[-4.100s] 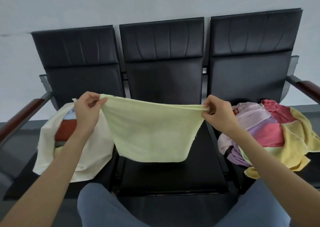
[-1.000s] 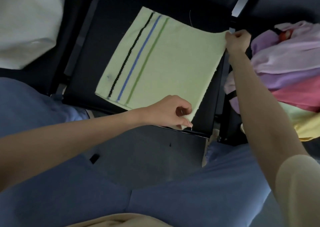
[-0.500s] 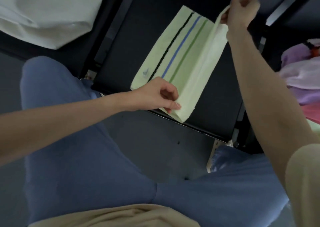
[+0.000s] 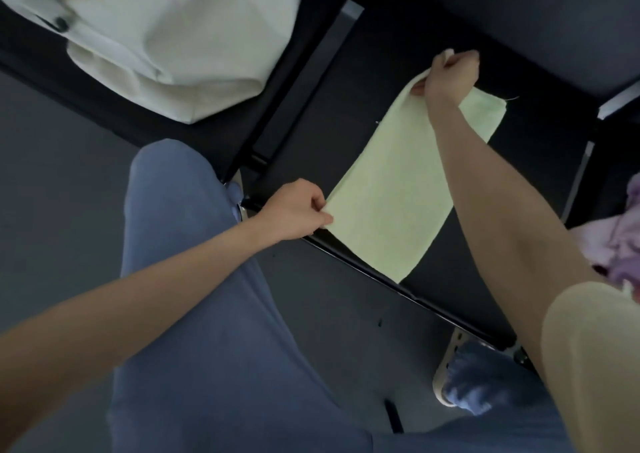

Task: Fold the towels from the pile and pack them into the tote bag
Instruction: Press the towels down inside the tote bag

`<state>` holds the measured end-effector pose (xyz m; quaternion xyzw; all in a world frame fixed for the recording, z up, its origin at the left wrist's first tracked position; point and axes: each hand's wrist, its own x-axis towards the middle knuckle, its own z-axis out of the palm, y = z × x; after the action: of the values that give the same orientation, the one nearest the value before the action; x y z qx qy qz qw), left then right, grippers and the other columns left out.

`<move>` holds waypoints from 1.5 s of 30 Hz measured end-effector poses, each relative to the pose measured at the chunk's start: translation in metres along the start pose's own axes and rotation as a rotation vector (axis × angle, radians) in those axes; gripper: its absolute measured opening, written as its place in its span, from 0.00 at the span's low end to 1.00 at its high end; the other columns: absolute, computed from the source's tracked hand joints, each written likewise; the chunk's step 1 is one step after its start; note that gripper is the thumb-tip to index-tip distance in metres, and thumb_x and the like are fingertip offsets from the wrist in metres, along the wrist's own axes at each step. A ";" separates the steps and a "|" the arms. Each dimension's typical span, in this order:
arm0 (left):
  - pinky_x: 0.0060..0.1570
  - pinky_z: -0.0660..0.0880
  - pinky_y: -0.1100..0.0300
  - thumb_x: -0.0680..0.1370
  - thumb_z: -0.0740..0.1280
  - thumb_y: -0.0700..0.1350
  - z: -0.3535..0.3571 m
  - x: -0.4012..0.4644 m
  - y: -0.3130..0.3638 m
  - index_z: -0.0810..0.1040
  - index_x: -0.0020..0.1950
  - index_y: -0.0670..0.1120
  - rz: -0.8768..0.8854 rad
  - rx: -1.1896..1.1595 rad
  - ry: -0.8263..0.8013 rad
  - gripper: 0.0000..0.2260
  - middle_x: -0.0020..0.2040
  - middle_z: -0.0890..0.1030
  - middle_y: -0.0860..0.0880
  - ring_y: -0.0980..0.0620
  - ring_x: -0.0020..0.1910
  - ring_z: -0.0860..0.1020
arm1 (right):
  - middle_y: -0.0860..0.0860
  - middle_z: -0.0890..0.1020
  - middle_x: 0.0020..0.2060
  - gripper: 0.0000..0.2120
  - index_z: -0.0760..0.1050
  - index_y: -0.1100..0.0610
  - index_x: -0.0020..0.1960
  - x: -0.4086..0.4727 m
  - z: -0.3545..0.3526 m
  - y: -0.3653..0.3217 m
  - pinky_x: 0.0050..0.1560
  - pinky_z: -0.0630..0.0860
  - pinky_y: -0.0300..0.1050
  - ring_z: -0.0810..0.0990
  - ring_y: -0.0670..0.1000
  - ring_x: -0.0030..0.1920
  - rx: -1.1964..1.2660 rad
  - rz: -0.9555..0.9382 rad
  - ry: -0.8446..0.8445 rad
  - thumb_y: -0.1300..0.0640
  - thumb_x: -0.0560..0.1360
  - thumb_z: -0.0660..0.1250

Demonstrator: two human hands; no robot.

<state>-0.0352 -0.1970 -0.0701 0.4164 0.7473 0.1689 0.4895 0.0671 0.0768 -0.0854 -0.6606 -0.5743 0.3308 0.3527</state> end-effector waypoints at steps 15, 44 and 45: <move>0.37 0.72 0.55 0.75 0.69 0.53 0.022 0.006 0.006 0.75 0.56 0.43 0.098 0.323 0.329 0.17 0.50 0.78 0.47 0.48 0.46 0.77 | 0.56 0.71 0.52 0.14 0.68 0.63 0.57 -0.192 -0.114 0.089 0.47 0.74 0.45 0.74 0.51 0.44 -0.221 0.023 0.073 0.60 0.75 0.67; 0.41 0.82 0.55 0.76 0.66 0.32 -0.001 -0.044 0.065 0.77 0.54 0.33 -0.309 -1.236 -0.084 0.08 0.47 0.84 0.36 0.44 0.44 0.85 | 0.55 0.78 0.40 0.05 0.76 0.64 0.49 -0.215 -0.191 0.050 0.31 0.74 0.36 0.76 0.47 0.33 1.052 0.931 -0.306 0.64 0.74 0.65; 0.44 0.82 0.53 0.76 0.66 0.31 -0.001 -0.038 0.068 0.76 0.55 0.32 -0.333 -1.310 -0.079 0.09 0.49 0.83 0.35 0.43 0.46 0.84 | 0.57 0.79 0.42 0.07 0.75 0.66 0.51 -0.207 -0.188 0.047 0.31 0.75 0.36 0.77 0.48 0.35 1.118 0.994 -0.266 0.65 0.75 0.64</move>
<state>0.0017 -0.1859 -0.0021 -0.0811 0.5262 0.4940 0.6874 0.2247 -0.1487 -0.0182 -0.5191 0.0062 0.7694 0.3722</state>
